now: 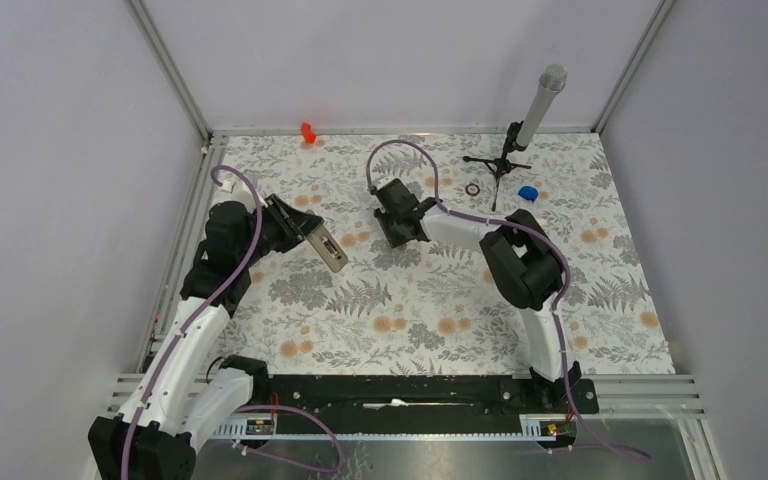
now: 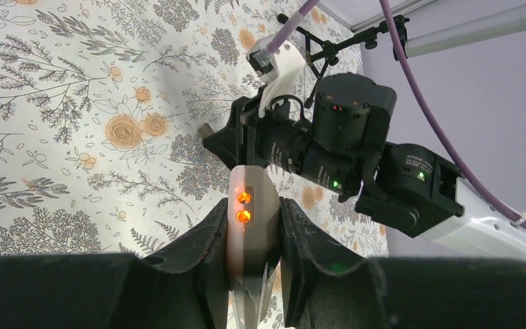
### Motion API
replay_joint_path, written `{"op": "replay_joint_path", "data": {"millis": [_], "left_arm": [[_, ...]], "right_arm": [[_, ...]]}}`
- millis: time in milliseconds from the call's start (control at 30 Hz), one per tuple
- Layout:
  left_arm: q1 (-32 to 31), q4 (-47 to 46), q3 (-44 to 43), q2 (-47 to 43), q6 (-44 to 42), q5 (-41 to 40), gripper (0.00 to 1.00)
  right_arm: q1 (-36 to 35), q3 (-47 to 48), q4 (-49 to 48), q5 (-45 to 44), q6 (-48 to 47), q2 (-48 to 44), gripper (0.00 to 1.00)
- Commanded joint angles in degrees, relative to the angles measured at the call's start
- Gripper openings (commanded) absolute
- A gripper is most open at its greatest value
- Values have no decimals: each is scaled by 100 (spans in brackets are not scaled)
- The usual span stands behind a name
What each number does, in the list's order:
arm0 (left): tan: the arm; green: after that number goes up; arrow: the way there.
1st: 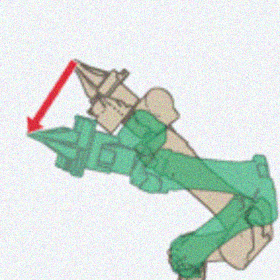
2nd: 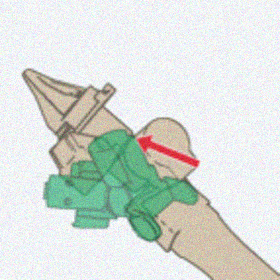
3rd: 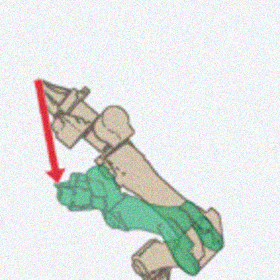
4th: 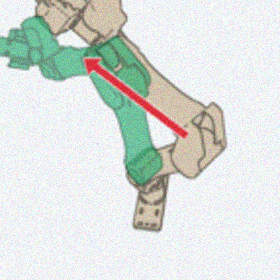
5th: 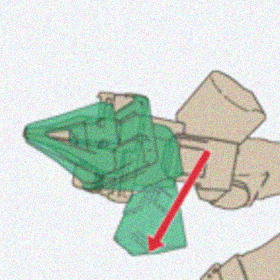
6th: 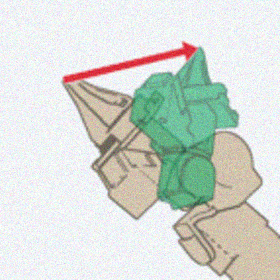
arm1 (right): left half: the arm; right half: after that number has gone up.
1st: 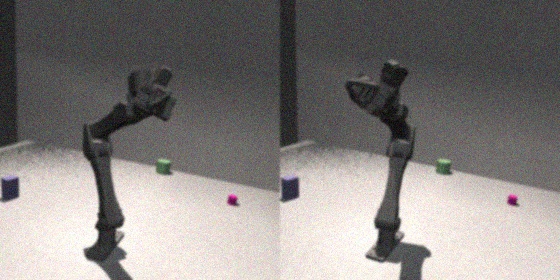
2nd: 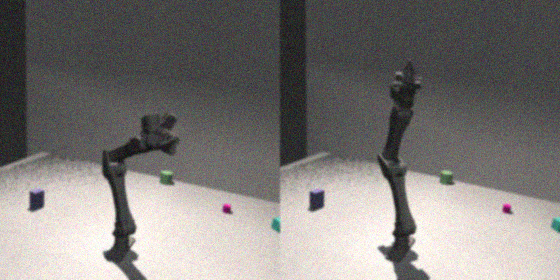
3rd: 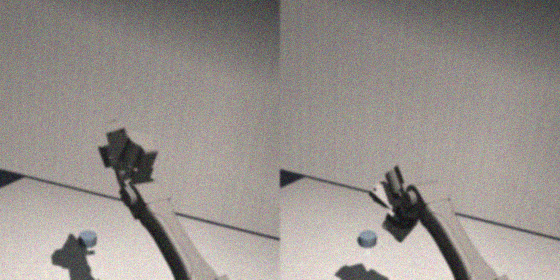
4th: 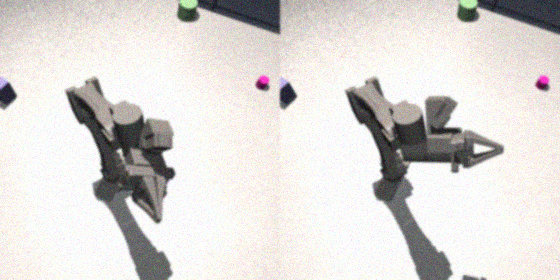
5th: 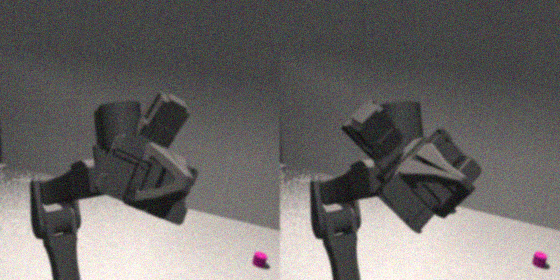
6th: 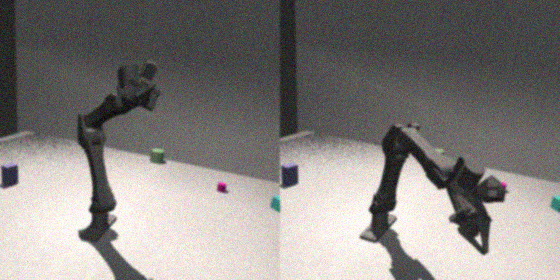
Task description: Load the batteries into the remote control
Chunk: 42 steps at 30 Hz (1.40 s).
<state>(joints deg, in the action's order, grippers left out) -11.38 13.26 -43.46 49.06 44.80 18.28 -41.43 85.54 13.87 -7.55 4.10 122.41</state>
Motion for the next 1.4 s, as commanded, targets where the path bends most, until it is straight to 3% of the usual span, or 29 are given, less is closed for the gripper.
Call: {"op": "replay_joint_path", "data": {"millis": [0, 267, 567, 700, 833, 1000, 1200, 1367], "left_arm": [[23, -377, -78, -120, -43, -45, 0], [26, -454, 21, -107, 19, 7, 0], [30, -445, -16, -119, -2, -109, 0], [31, -361, -78, -140, -65, -194, 0], [31, -346, -76, -156, -75, -224, 0], [30, -327, -66, -150, -94, -231, 0], [30, -326, -74, -147, -94, -228, 0], [35, -292, -94, -170, -102, -236, 0]], "right_arm": [[-273, -841, 1544, -192, 795, 92, 29], [-392, -1888, 1440, -65, 2074, -729, 32], [-377, -1734, 1161, -247, 2097, -1483, 58], [-309, -1680, 1016, -233, 1956, -1906, 63], [-144, -1691, 1106, -220, 1888, -1980, 59], [-32, -1901, 977, -274, 1966, -2019, 39], [11, -1792, 1032, -531, 1936, -1701, 35], [-24, -1516, 1236, -94, 1635, -1381, 33]]}}
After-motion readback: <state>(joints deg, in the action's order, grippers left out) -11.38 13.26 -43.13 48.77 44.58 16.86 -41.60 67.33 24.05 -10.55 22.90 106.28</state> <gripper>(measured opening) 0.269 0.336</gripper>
